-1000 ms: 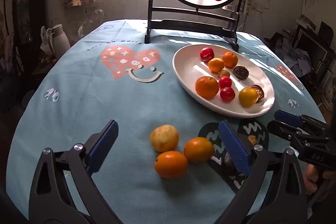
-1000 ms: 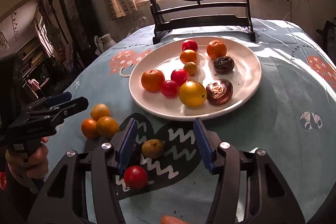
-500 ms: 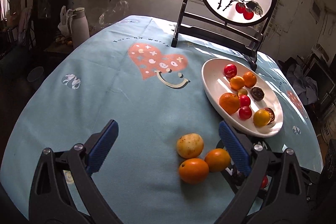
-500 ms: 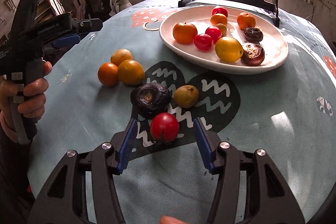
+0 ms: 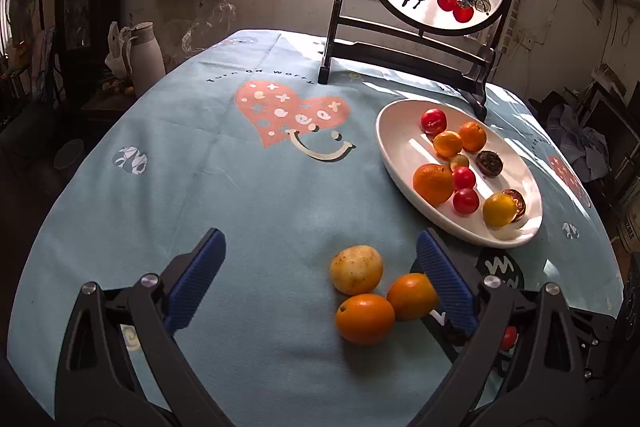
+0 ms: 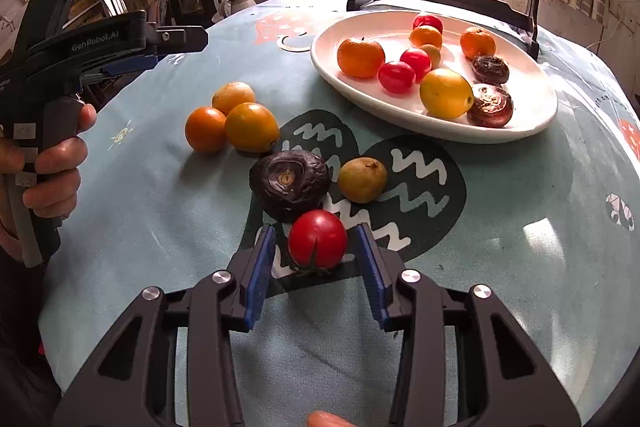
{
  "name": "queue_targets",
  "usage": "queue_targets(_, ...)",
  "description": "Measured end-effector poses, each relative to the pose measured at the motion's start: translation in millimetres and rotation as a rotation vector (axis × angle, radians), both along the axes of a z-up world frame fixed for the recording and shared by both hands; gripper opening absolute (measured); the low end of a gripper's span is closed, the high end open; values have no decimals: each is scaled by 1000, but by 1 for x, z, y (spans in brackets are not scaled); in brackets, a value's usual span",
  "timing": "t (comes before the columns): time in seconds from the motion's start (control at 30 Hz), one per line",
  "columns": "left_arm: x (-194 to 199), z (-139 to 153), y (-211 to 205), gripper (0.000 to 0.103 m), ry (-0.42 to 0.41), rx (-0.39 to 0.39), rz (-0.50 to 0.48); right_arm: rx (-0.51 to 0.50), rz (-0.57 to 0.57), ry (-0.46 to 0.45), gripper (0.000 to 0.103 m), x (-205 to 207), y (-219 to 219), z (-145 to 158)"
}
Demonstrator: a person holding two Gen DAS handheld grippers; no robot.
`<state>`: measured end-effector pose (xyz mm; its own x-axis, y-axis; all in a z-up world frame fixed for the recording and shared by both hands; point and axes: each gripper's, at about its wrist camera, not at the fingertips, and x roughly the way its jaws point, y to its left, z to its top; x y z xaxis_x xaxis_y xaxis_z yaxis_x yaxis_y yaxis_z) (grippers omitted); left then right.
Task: Organize fruits
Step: 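Grasp a red tomato with the right tool while the left tool moves toward an orange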
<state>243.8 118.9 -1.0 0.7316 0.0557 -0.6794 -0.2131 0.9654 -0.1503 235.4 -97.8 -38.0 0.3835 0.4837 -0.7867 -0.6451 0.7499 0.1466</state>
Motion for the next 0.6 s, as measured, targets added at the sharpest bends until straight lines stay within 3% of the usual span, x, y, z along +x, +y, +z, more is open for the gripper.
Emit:
queue_targets(0.2, 1, -1, 0, 98, 12, 1, -13, 3, 2, -8, 31, -1, 0, 0)
queue_targets(0.43, -15, 6, -16, 97, -12, 122, -234, 123, -98, -37, 31, 8, -23, 21)
queue_targets(0.6, -21, -10, -35, 77, 37, 180, -347, 121, -129, -11, 31, 14, -27, 18)
